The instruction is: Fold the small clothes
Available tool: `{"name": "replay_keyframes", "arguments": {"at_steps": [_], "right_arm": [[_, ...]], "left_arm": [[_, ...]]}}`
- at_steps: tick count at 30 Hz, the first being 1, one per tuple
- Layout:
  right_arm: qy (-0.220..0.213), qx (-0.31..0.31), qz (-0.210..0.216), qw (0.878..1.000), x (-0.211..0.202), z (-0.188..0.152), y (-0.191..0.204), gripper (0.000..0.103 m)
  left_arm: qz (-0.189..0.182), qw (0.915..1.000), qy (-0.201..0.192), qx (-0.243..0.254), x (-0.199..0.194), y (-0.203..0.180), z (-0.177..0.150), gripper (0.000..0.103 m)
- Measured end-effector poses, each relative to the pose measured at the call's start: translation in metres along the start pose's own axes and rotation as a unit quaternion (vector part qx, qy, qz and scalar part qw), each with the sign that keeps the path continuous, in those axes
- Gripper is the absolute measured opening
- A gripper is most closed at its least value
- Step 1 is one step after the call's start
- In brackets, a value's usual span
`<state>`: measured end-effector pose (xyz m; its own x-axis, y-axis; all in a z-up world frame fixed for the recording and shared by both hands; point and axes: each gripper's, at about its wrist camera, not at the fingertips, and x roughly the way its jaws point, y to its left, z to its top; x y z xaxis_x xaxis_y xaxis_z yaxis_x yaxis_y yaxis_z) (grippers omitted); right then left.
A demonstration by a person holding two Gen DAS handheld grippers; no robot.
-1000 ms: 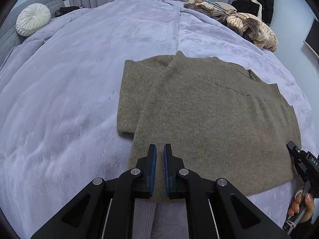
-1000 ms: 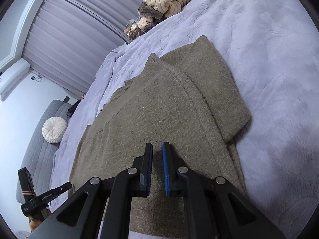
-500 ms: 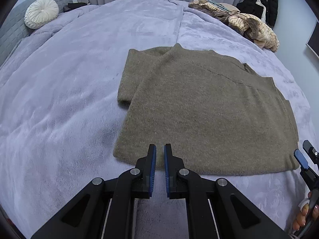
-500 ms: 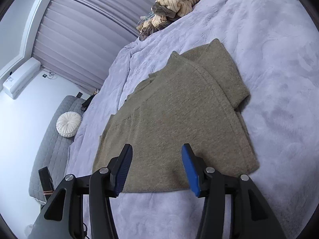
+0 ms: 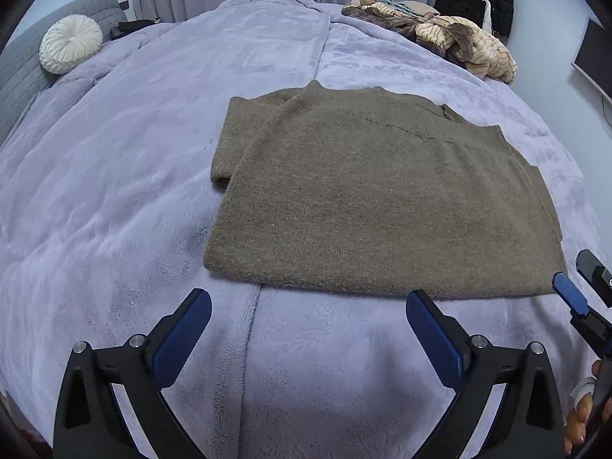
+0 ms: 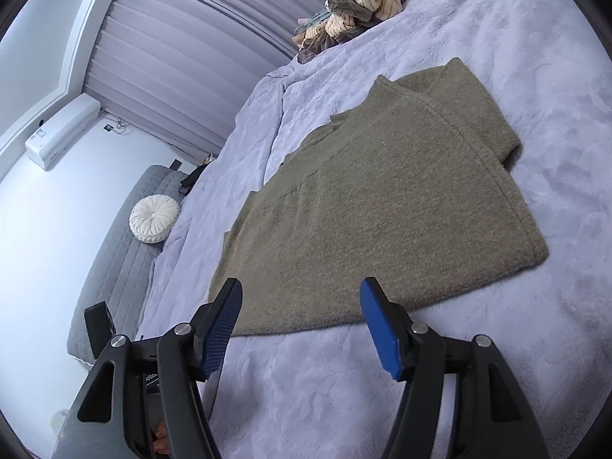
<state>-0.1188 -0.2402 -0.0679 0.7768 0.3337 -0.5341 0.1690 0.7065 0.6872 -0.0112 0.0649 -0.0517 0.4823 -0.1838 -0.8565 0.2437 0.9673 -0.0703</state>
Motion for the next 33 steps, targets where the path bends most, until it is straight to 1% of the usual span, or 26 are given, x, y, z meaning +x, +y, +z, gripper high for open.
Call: {"name": "replay_keyframes", "arguments": {"at_steps": [2,4,8,9,11,12,13,16,19,20,22,24,27,33], "right_arm": [[0.006,-0.001,0.000,1.000,0.001,-0.002,0.001,0.069],[0.009,-0.003,-0.003,1.000,0.000,-0.005,0.001,0.070],[0.020,0.001,-0.009,1.000,0.000,-0.011,0.001,0.071],[0.023,0.001,-0.011,1.000,0.000,-0.013,0.001,0.071],[0.027,0.000,-0.017,0.999,0.000,-0.016,0.002,0.074],[0.031,-0.001,-0.021,0.999,0.000,-0.018,0.003,0.078],[0.037,-0.002,-0.023,0.999,0.001,-0.020,0.005,0.080],[0.061,-0.009,-0.033,0.998,0.009,-0.024,0.011,0.080],[0.072,-0.022,-0.038,0.996,0.013,-0.028,0.022,0.081],[0.074,-0.027,-0.039,0.996,0.015,-0.028,0.026,0.083],[0.073,-0.039,-0.042,0.996,0.018,-0.030,0.036,0.088],[0.073,-0.046,-0.039,0.996,0.020,-0.031,0.044,0.088],[0.082,-0.042,-0.038,0.995,0.029,-0.033,0.053,0.088],[0.112,-0.012,-0.062,0.992,0.050,-0.040,0.053,0.088]], "left_arm": [[0.009,0.9999,-0.005,0.007,-0.001,-0.003,-0.001,0.102],[-0.003,1.0000,-0.001,0.006,-0.001,-0.002,-0.003,0.102],[-0.025,0.9992,0.025,-0.019,0.008,0.006,-0.012,0.102],[-0.028,0.9990,0.025,-0.023,0.008,0.008,-0.014,0.102],[-0.028,0.9990,0.016,-0.029,0.004,0.011,-0.018,0.102],[-0.032,0.9990,0.012,-0.030,0.002,0.013,-0.019,0.102],[-0.034,0.9990,0.009,-0.028,0.001,0.014,-0.020,0.102],[-0.042,0.9988,-0.007,-0.022,-0.007,0.018,-0.020,0.102],[-0.072,0.9970,-0.012,-0.027,-0.013,0.027,-0.019,0.102],[-0.083,0.9960,-0.009,-0.031,-0.014,0.031,-0.019,0.102],[-0.092,0.9953,-0.006,-0.031,-0.013,0.036,-0.017,0.102],[-0.098,0.9947,-0.011,-0.028,-0.014,0.042,-0.017,0.102],[-0.097,0.9950,-0.014,-0.022,-0.012,0.049,-0.015,0.102],[-0.112,0.9928,-0.021,-0.037,-0.008,0.072,-0.012,0.102]]}}
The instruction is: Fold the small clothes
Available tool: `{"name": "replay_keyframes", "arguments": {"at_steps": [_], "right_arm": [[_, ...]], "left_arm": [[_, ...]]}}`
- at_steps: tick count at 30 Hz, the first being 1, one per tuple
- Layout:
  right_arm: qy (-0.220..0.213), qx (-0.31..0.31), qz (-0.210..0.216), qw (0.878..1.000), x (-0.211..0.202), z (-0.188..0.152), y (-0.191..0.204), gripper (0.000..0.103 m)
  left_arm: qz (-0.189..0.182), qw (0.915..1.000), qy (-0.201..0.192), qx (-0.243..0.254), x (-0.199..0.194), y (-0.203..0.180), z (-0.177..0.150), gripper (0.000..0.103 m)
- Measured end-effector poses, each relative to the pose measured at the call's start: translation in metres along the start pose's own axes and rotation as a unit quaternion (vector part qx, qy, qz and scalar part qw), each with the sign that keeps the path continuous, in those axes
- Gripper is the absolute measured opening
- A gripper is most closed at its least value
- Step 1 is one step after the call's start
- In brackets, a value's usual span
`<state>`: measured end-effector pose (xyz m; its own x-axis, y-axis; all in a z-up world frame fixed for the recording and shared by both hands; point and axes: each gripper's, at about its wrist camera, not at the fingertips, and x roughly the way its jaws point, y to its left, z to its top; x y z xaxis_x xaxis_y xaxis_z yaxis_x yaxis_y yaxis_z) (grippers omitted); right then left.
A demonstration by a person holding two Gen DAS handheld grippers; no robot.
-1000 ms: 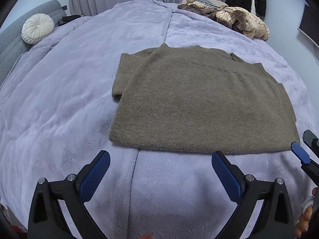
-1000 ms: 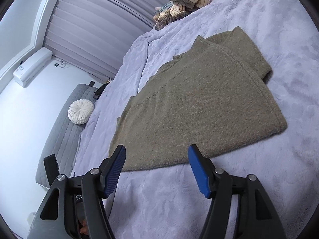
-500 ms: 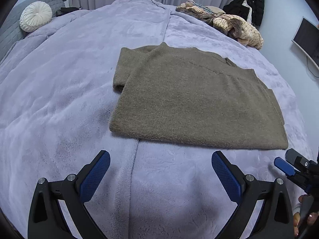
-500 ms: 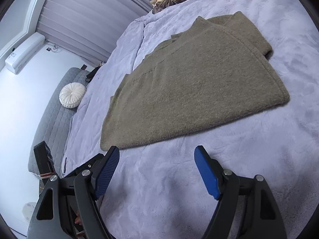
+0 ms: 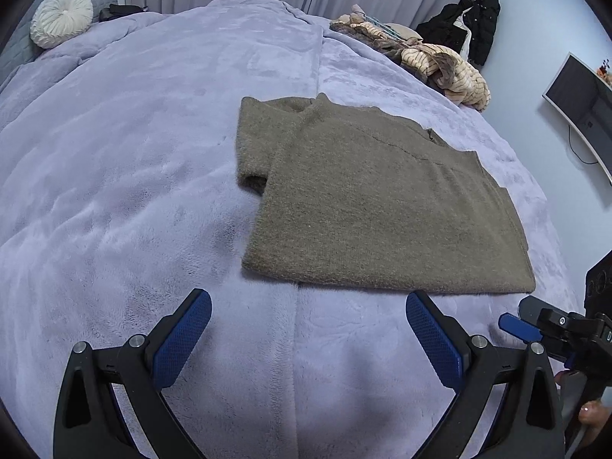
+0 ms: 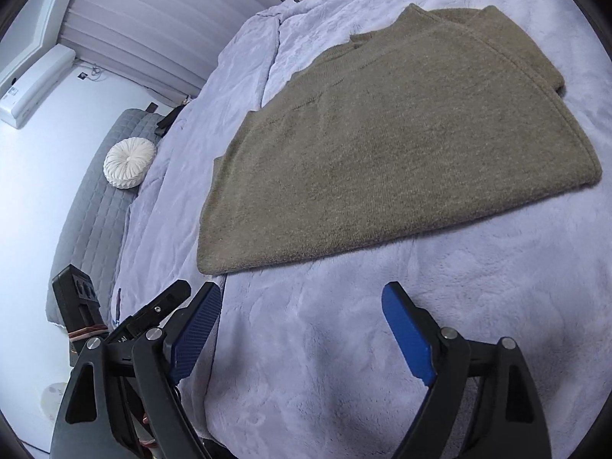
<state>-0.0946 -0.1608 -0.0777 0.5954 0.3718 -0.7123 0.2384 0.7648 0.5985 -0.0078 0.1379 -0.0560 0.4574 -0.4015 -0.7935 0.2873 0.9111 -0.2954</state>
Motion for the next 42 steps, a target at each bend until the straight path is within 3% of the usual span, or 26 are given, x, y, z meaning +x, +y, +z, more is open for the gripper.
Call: {"name": "replay_keyframes", "arguments": {"at_steps": [9,19,26,33,35,36,37,39,42], "right_arm": [[0.023,0.027,0.006,0.999,0.028,0.008,0.009,0.089],[0.063,0.061,0.072,0.994,0.069,0.013,0.029,0.089],[0.085,0.090,0.100,0.987,0.110,0.017,0.037,0.089],[0.070,0.143,0.166,0.973,0.144,0.035,0.040,0.089],[0.072,0.153,0.176,0.970,0.151,0.038,0.042,0.080],[0.075,0.156,0.183,0.968,0.154,0.039,0.043,0.065],[0.079,0.158,0.188,0.966,0.157,0.040,0.043,0.042],[0.089,0.160,0.182,0.966,0.162,0.043,0.041,0.017],[0.085,0.151,0.191,0.966,0.157,0.051,0.041,0.013]], "left_arm": [[-0.015,0.9987,0.003,-0.048,0.007,0.038,0.004,0.102],[-0.042,0.9915,0.018,-0.122,0.016,0.076,-0.001,0.102],[-0.038,0.9927,0.023,-0.112,0.022,0.066,0.007,0.102],[-0.044,0.9925,0.027,-0.111,0.028,0.059,0.021,0.102],[-0.045,0.9927,0.026,-0.109,0.030,0.058,0.025,0.102],[-0.046,0.9927,0.026,-0.108,0.031,0.057,0.027,0.102],[-0.049,0.9926,0.026,-0.108,0.032,0.056,0.028,0.102],[-0.062,0.9913,0.031,-0.112,0.036,0.055,0.032,0.102],[-0.108,0.9850,0.038,-0.129,0.042,0.058,0.040,0.102]]}}
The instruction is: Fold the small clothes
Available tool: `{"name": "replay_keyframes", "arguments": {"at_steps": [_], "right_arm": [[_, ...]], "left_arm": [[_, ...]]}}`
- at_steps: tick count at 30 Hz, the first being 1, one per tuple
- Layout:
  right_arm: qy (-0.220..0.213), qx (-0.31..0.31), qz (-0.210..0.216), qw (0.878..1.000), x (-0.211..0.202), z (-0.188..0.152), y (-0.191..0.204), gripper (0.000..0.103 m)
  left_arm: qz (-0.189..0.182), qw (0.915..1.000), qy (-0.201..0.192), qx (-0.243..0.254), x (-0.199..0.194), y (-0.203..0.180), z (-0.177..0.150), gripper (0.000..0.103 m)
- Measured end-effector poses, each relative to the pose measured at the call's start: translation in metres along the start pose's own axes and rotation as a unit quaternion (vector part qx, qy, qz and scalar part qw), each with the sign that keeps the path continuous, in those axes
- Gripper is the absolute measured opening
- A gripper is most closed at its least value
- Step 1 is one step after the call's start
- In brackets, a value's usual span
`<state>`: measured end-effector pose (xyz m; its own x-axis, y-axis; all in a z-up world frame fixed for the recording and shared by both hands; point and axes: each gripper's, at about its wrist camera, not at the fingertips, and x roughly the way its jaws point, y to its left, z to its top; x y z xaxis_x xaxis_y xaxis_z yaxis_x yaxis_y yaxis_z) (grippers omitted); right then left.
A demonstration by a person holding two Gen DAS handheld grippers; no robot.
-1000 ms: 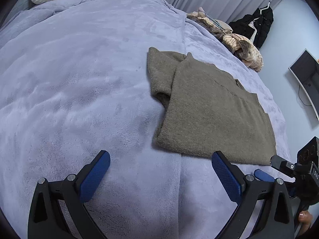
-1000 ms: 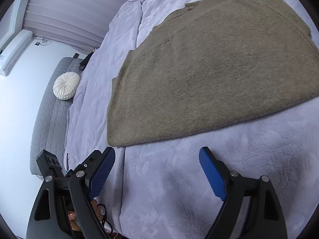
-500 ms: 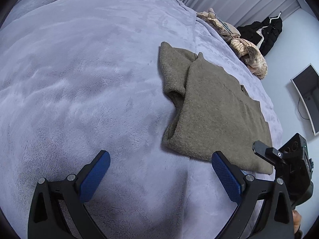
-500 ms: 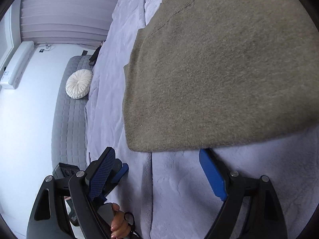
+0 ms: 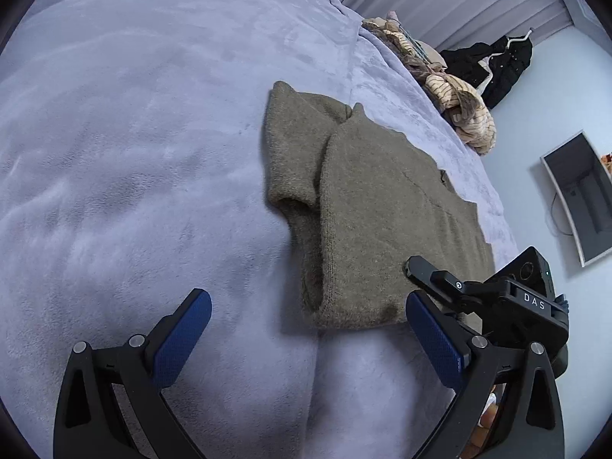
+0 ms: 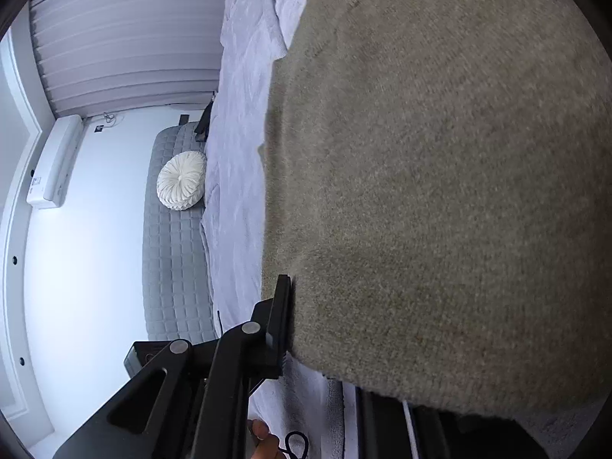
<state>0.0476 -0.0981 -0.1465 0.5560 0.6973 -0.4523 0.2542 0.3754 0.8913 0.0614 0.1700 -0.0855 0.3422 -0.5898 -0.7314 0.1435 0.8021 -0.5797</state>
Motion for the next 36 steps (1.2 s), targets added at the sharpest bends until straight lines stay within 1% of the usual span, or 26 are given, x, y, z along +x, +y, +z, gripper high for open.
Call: {"name": "replay_keyframes", "arguments": {"at_steps": [3,6,9,12,13,14,15,16,17,18,19,20,21,22,23,24,26,27,28,30,31,32,33,34,35,36], "right_arm": [[-0.017,-0.043,0.021,0.999,-0.016,0.005,0.021,0.013],[-0.030,-0.095,0.019,0.995,-0.029,0.007,0.044,0.013],[-0.031,-0.118,0.012,0.992,-0.032,0.007,0.055,0.013],[-0.026,-0.121,0.002,0.992,-0.033,0.008,0.049,0.013],[-0.022,-0.120,-0.003,0.993,-0.032,0.007,0.046,0.013],[-0.016,-0.119,-0.012,0.993,-0.031,0.005,0.041,0.013],[-0.001,-0.119,-0.021,0.993,-0.028,0.002,0.038,0.013],[0.018,-0.122,-0.029,0.992,-0.026,-0.001,0.035,0.017],[0.038,-0.129,-0.040,0.990,-0.025,-0.006,0.033,0.017],[0.058,-0.141,-0.054,0.987,-0.026,-0.011,0.033,0.017],[0.078,-0.161,-0.069,0.981,-0.029,-0.015,0.034,0.017],[0.090,-0.180,-0.083,0.976,-0.033,-0.019,0.036,0.017],[0.095,-0.198,-0.097,0.971,-0.039,-0.021,0.039,0.019],[0.098,-0.215,-0.108,0.966,-0.047,-0.021,0.043,0.023],[0.093,-0.228,-0.117,0.962,-0.055,-0.019,0.046,0.025],[0.078,-0.238,-0.127,0.960,-0.064,-0.015,0.049,0.026],[0.021,-0.251,-0.158,0.955,-0.082,0.003,0.055,0.026],[-0.008,-0.247,-0.178,0.953,-0.087,0.016,0.055,0.026],[-0.031,-0.239,-0.196,0.950,-0.091,0.030,0.053,0.025],[-0.060,-0.223,-0.221,0.948,-0.089,0.055,0.045,0.023],[-0.065,-0.219,-0.242,0.943,-0.085,0.065,0.038,0.022],[-0.059,-0.221,-0.269,0.936,-0.076,0.073,0.030,0.022],[-0.044,-0.219,-0.297,0.928,-0.065,0.080,0.021,0.019],[-0.024,-0.218,-0.310,0.925,-0.053,0.085,0.009,0.019],[-0.021,-0.230,-0.309,0.922,-0.046,0.088,0.003,0.019],[-0.028,-0.245,-0.306,0.919,-0.046,0.087,0.003,0.018]], "left_arm": [[-0.070,0.9969,0.008,-0.035,0.008,0.006,0.015,0.102],[-0.140,0.9879,0.027,-0.060,0.025,0.004,0.036,0.102],[-0.176,0.9810,0.045,-0.068,0.044,-0.006,0.056,0.102],[-0.179,0.9801,0.059,-0.063,0.062,-0.019,0.077,0.102],[-0.174,0.9809,0.065,-0.058,0.069,-0.023,0.081,0.102],[-0.160,0.9834,0.069,-0.051,0.075,-0.028,0.085,0.102],[-0.132,0.9877,0.072,-0.041,0.081,-0.033,0.087,0.102],[-0.103,0.9913,0.077,-0.028,0.087,-0.039,0.088,0.101],[-0.084,0.9932,0.080,-0.017,0.091,-0.042,0.088,0.095],[-0.060,0.9951,0.079,0.002,0.095,-0.047,0.087,0.086],[-0.035,0.9961,0.078,0.020,0.097,-0.051,0.086,0.081],[-0.015,0.9963,0.077,0.035,0.098,-0.052,0.085,0.068],[0.014,0.9957,0.074,0.053,0.098,-0.056,0.085,0.050],[0.035,0.9947,0.072,0.065,0.097,-0.054,0.085,0.041],[0.049,0.9937,0.070,0.073,0.096,-0.054,0.085,0.035],[0.047,0.9940,0.066,0.073,0.094,-0.054,0.085,0.032],[0.050,0.9942,0.053,0.080,0.089,-0.058,0.085,0.028],[0.055,0.9936,0.047,0.086,0.087,-0.061,0.085,0.024],[0.062,0.9927,0.041,0.094,0.086,-0.065,0.085,0.024],[0.079,0.9901,0.030,0.112,0.083,-0.077,0.083,0.022],[0.084,0.9888,0.024,0.121,0.080,-0.082,0.083,0.022],[0.086,0.9878,0.017,0.129,0.076,-0.089,0.083,0.021],[0.084,0.9871,0.009,0.136,0.073,-0.098,0.084,0.021],[0.082,0.9864,0.003,0.142,0.069,-0.107,0.085,0.021],[0.080,0.9857,-0.001,0.148,0.064,-0.116,0.086,0.021],[0.075,0.9850,-0.008,0.156,0.059,-0.127,0.088,0.021]]}}
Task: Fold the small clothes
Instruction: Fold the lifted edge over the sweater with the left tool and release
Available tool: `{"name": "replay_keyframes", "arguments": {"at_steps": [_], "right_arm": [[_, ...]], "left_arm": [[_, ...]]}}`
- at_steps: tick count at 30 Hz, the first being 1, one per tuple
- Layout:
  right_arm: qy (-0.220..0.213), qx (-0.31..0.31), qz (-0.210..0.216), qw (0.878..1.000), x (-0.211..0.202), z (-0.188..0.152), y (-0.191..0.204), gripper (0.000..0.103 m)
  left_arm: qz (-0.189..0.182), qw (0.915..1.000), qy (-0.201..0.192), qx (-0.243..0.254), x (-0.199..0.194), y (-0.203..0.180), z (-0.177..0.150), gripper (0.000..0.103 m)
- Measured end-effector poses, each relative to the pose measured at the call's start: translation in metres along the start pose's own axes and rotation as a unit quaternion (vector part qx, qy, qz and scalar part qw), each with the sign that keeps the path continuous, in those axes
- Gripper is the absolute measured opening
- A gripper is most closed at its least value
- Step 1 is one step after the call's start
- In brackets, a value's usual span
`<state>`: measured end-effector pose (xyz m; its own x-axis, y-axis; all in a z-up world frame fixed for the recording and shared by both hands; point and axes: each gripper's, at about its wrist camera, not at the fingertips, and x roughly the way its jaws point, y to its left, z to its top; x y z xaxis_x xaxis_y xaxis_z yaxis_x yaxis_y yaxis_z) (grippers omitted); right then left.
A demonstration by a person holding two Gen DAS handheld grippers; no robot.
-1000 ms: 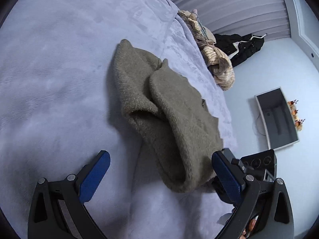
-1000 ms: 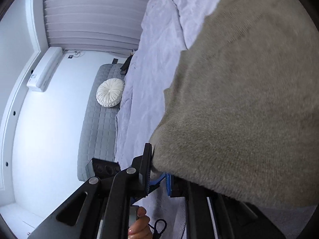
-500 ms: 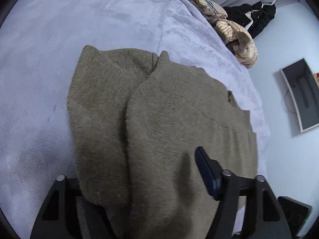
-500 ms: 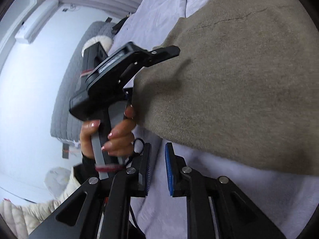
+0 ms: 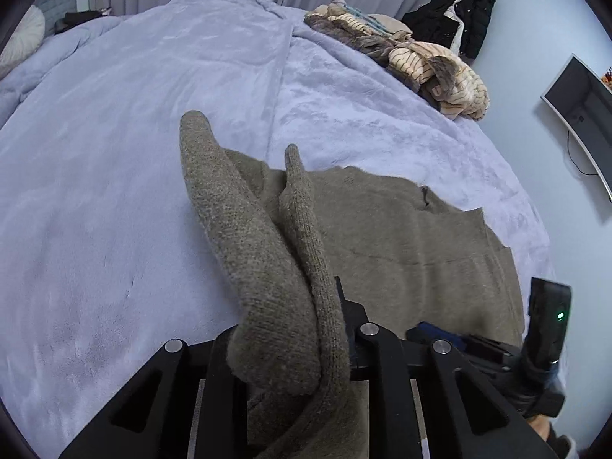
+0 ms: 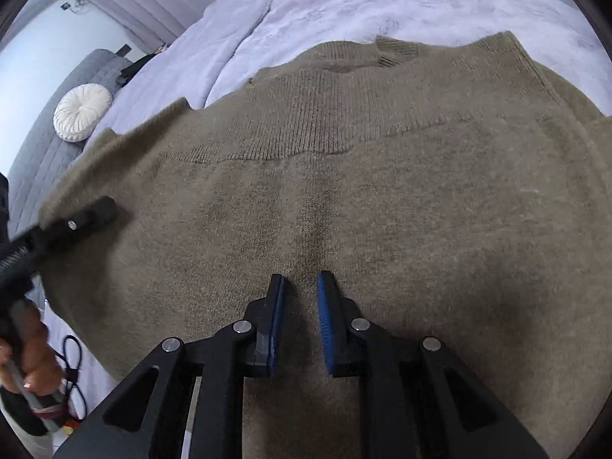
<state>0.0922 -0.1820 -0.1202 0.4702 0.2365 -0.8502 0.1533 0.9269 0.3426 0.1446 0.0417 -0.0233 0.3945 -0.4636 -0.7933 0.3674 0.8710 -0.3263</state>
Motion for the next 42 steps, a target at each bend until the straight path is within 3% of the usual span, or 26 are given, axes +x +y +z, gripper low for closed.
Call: {"name": "replay_keyframes", "arguments": {"at_steps": [3,6,8,11,14,17,19,21,22,23,24,25,27,30,33,34,35,37,41,42], "right_arm": [[-0.012,-0.006,0.023,1.000,-0.005,-0.003,-0.004,0.018],[-0.013,0.031,0.089,0.995,-0.018,-0.004,-0.027,0.019],[-0.037,0.059,0.118,0.991,-0.039,-0.009,-0.046,0.021],[-0.089,0.096,0.148,0.980,-0.076,-0.020,-0.079,0.022],[-0.100,0.146,0.180,0.967,-0.089,-0.036,-0.120,0.027],[-0.094,0.196,0.207,0.954,-0.082,-0.055,-0.151,0.028],[-0.102,0.210,0.235,0.943,-0.081,-0.061,-0.161,0.028],[-0.101,0.205,0.235,0.945,-0.083,-0.064,-0.164,0.028],[-0.100,0.206,0.235,0.945,-0.084,-0.064,-0.166,0.029],[-0.102,0.212,0.240,0.942,-0.082,-0.063,-0.167,0.030],[-0.106,0.223,0.250,0.936,-0.081,-0.062,-0.168,0.034],[-0.115,0.242,0.266,0.926,-0.079,-0.060,-0.174,0.041],[-0.134,0.278,0.301,0.902,-0.079,-0.063,-0.181,0.046],[-0.154,0.331,0.365,0.856,-0.075,-0.068,-0.196,0.057],[-0.164,0.373,0.422,0.810,-0.063,-0.072,-0.201,0.069],[-0.165,0.380,0.435,0.799,-0.061,-0.070,-0.201,0.070],[-0.158,0.380,0.439,0.799,-0.060,-0.067,-0.198,0.070],[-0.134,0.365,0.428,0.816,-0.061,-0.054,-0.201,0.070],[-0.086,0.284,0.341,0.892,-0.071,-0.015,-0.179,0.069],[-0.077,0.254,0.307,0.914,-0.071,-0.004,-0.168,0.055]], "left_arm": [[-0.013,0.9994,-0.018,0.029,-0.013,-0.035,0.015,0.021],[-0.022,0.9966,-0.025,0.076,-0.017,-0.085,0.023,0.021],[-0.031,0.9920,-0.022,0.121,-0.014,-0.123,0.025,0.021],[-0.042,0.9818,-0.006,0.185,0.006,-0.179,0.019,0.021],[-0.057,0.9731,0.031,0.221,0.046,-0.221,0.003,0.021],[-0.044,0.9684,0.074,0.234,0.082,-0.242,-0.018,0.021],[-0.041,0.9684,0.078,0.233,0.087,-0.244,-0.026,0.022],[-0.039,0.9700,0.075,0.228,0.079,-0.241,-0.026,0.023],[-0.039,0.9715,0.071,0.223,0.072,-0.239,-0.023,0.029],[-0.045,0.9732,0.064,0.216,0.066,-0.236,-0.019,0.053],[-0.051,0.9763,0.041,0.206,0.052,-0.233,-0.015,0.084],[-0.051,0.9782,0.016,0.201,0.042,-0.231,-0.012,0.093],[-0.061,0.9764,-0.034,0.204,0.015,-0.224,-0.007,0.096],[-0.040,0.9768,-0.060,0.202,-0.003,-0.208,-0.005,0.096],[-0.001,0.9852,-0.070,0.157,-0.002,-0.171,-0.003,0.096],[0.012,0.9888,-0.064,0.135,0.003,-0.154,-0.003,0.096],[0.023,0.9914,-0.054,0.117,0.009,-0.141,-0.004,0.096],[0.051,0.9945,-0.021,0.089,0.023,-0.114,-0.011,0.096],[0.092,0.9927,0.012,0.077,0.045,-0.084,-0.027,0.096],[0.096,0.9927,0.015,0.071,0.047,-0.079,-0.029,0.096]]}}
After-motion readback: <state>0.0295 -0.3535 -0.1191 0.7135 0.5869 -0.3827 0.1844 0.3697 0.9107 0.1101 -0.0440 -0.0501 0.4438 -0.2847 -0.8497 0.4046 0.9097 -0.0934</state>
